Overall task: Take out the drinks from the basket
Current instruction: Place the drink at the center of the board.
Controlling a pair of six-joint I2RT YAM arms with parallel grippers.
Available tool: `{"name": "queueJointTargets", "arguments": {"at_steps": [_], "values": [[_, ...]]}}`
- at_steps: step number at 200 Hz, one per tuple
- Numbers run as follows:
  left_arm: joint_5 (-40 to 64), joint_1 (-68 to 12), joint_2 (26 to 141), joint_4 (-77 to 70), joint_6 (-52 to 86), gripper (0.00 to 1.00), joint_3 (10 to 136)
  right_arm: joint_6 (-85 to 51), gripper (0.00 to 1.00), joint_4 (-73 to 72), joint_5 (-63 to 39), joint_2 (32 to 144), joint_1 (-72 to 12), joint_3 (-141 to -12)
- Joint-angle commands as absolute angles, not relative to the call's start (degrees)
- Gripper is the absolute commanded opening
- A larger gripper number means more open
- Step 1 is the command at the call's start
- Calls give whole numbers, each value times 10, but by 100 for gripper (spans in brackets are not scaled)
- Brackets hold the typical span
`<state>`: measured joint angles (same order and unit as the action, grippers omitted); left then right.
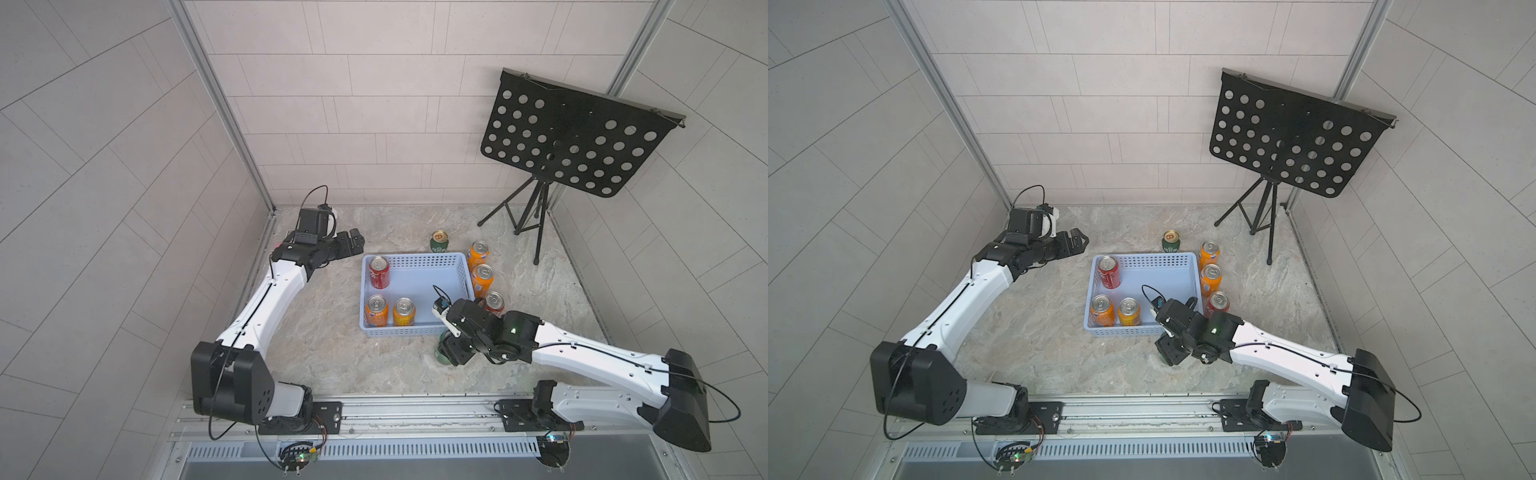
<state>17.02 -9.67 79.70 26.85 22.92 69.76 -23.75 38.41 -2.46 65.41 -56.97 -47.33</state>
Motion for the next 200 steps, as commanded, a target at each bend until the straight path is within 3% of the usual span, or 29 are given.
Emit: {"name": "queueJointTargets", "arguments": {"at_steps": [1,59,104,116,144,166,200], "values": [[162,-97,785,270,220,100,692,-242,0,324,-20,659,-577,-477],[154,-97,785,274,216,100,695,-227,0,317,-16,696,-583,-468],[151,-97,786,276,216,100,695,-225,9,322,-21,718,-587,-471],[152,-97,786,277,215,100,696,-225,16,321,-21,718,-587,-471],[148,-97,788,283,211,100,700,-226,48,335,-20,717,-588,-476],[145,-97,787,285,210,100,700,-230,64,350,-19,709,-588,-484],[143,-97,790,288,206,100,704,-233,77,379,-19,699,-588,-512]]}}
